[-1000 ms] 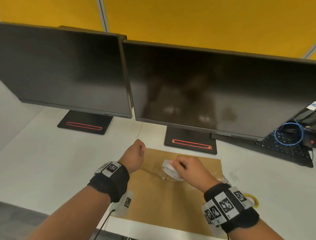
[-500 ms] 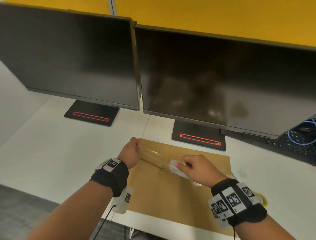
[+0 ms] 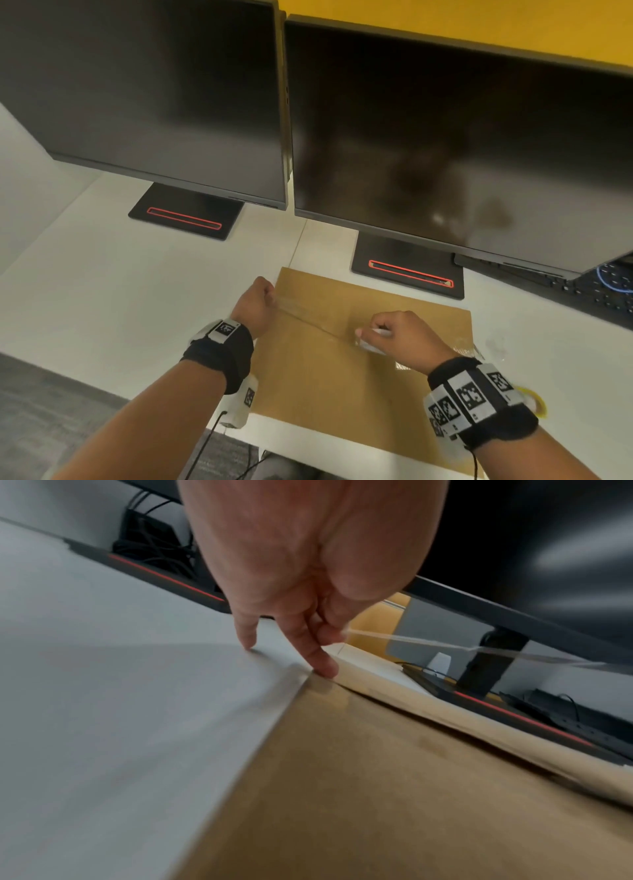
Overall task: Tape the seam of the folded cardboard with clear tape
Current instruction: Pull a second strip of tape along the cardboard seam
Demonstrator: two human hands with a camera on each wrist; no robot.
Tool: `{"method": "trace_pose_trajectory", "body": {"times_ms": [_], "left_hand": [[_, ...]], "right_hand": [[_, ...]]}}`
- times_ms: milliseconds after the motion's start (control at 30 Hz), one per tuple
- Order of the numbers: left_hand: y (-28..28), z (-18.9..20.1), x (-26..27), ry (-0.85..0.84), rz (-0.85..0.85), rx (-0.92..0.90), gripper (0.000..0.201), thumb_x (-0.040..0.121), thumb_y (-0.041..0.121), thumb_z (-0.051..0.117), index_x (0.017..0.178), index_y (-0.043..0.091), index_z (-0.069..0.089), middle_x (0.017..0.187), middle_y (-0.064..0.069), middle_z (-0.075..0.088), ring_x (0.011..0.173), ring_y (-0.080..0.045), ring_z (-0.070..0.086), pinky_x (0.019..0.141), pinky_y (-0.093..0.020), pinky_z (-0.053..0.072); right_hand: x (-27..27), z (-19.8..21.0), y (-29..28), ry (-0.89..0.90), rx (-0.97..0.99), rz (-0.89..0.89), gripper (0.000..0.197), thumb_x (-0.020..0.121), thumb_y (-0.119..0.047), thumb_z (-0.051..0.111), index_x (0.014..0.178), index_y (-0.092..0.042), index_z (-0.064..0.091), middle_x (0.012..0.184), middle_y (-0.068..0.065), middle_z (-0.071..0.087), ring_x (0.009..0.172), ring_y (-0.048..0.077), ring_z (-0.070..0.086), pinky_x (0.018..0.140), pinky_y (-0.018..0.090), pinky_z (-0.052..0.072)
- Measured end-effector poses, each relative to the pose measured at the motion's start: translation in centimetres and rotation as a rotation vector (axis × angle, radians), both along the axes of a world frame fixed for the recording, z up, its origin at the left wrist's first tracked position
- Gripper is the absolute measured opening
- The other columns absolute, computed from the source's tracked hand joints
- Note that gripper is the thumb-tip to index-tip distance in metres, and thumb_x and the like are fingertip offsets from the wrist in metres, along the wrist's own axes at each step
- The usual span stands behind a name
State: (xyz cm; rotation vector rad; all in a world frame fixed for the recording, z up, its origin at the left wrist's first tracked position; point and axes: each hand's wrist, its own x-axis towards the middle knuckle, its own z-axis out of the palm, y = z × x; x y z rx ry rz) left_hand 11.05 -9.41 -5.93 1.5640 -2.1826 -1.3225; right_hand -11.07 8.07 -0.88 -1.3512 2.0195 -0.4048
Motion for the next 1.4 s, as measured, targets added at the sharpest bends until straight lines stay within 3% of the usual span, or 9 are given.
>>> {"method": "trace_pose_trajectory", "body": {"times_ms": [100, 200, 333, 533, 700, 800, 967, 1133, 1400], "left_hand": [[-0.1, -0.3, 0.2, 0.014, -0.001, -0.021, 0.011, 0.088, 0.009, 0.042, 0.089, 0.018, 0.049, 0.09, -0.009, 0.062, 0.079, -0.023, 0.055, 0.072, -0.034, 0.046], [0.0, -0.5, 0.4, 0.019, -0.01, -0.064, 0.012, 0.092, 0.012, 0.044, 0.093, 0.014, 0.055, 0.092, -0.007, 0.063, 0.086, -0.023, 0.058, 0.077, -0.032, 0.047], [-0.1, -0.7, 0.8, 0.017, -0.038, -0.116, 0.012, 0.094, 0.015, 0.047, 0.099, 0.012, 0.057, 0.097, -0.005, 0.062, 0.089, -0.022, 0.058, 0.08, -0.031, 0.046], [-0.1, -1.5, 1.4, 0.063, -0.022, -0.143, 0.009, 0.094, 0.014, 0.049, 0.097, 0.014, 0.057, 0.101, -0.002, 0.062, 0.094, -0.017, 0.057, 0.082, -0.025, 0.042], [-0.9, -1.9, 2.2, 0.097, -0.084, -0.256, 0.009, 0.087, 0.002, 0.057, 0.091, 0.006, 0.063, 0.096, -0.003, 0.057, 0.09, -0.019, 0.058, 0.087, -0.028, 0.046], [-1.1, -2.1, 2.4, 0.081, -0.108, -0.273, 0.008, 0.087, 0.002, 0.058, 0.09, 0.005, 0.064, 0.096, -0.006, 0.058, 0.088, -0.018, 0.057, 0.088, -0.031, 0.048], [-1.2, -2.0, 1.9, 0.05, -0.101, -0.258, 0.01, 0.089, 0.005, 0.056, 0.092, 0.003, 0.065, 0.1, -0.009, 0.059, 0.091, -0.02, 0.057, 0.085, -0.024, 0.042], [-1.4, -1.6, 1.6, -0.017, -0.174, -0.275, 0.014, 0.091, 0.007, 0.053, 0.096, 0.002, 0.065, 0.104, -0.011, 0.057, 0.096, -0.023, 0.057, 0.089, -0.031, 0.045], [-0.9, -1.3, 1.1, -0.097, -0.19, -0.321, 0.016, 0.09, 0.007, 0.052, 0.095, 0.0, 0.065, 0.103, -0.012, 0.058, 0.097, -0.027, 0.055, 0.087, -0.038, 0.047]], "right_hand": [[0.1, -0.4, 0.1, 0.021, 0.017, -0.002, 0.045, 0.09, -0.053, 0.05, 0.065, -0.016, 0.057, 0.065, 0.003, 0.057, 0.064, 0.019, 0.055, 0.059, 0.031, 0.039], [0.2, -0.4, -0.1, 0.082, 0.079, 0.038, 0.04, 0.093, -0.052, 0.045, 0.072, -0.021, 0.061, 0.077, -0.002, 0.062, 0.075, 0.017, 0.058, 0.067, 0.033, 0.045], [0.6, -0.5, -0.8, 0.158, 0.184, 0.081, 0.036, 0.093, -0.052, 0.044, 0.087, -0.023, 0.064, 0.085, -0.004, 0.06, 0.078, 0.015, 0.054, 0.058, 0.025, 0.036], [1.0, -0.6, -2.1, 0.142, 0.29, 0.119, 0.038, 0.097, -0.049, 0.038, 0.089, -0.019, 0.059, 0.086, -0.002, 0.06, 0.081, 0.017, 0.055, 0.064, 0.028, 0.039], [1.0, 0.0, -3.4, 0.154, 0.383, 0.183, 0.036, 0.1, -0.046, 0.031, 0.085, -0.021, 0.053, 0.076, -0.007, 0.051, 0.077, 0.015, 0.05, 0.059, 0.026, 0.034], [1.2, 0.1, -3.8, 0.192, 0.406, 0.202, 0.04, 0.1, -0.046, 0.031, 0.095, -0.017, 0.059, 0.087, -0.002, 0.056, 0.083, 0.018, 0.053, 0.066, 0.029, 0.038], [1.6, 0.4, -3.9, 0.244, 0.404, 0.207, 0.043, 0.099, -0.046, 0.033, 0.107, -0.017, 0.063, 0.104, 0.002, 0.063, 0.091, 0.019, 0.056, 0.071, 0.03, 0.042], [1.6, 0.2, -4.3, 0.272, 0.439, 0.187, 0.044, 0.099, -0.048, 0.034, 0.111, -0.017, 0.062, 0.11, 0.003, 0.063, 0.098, 0.021, 0.058, 0.079, 0.032, 0.046], [2.1, -0.6, -4.8, 0.364, 0.473, 0.159, 0.04, 0.094, -0.047, 0.042, 0.105, -0.015, 0.063, 0.104, 0.003, 0.064, 0.094, 0.022, 0.06, 0.073, 0.03, 0.045]]}}
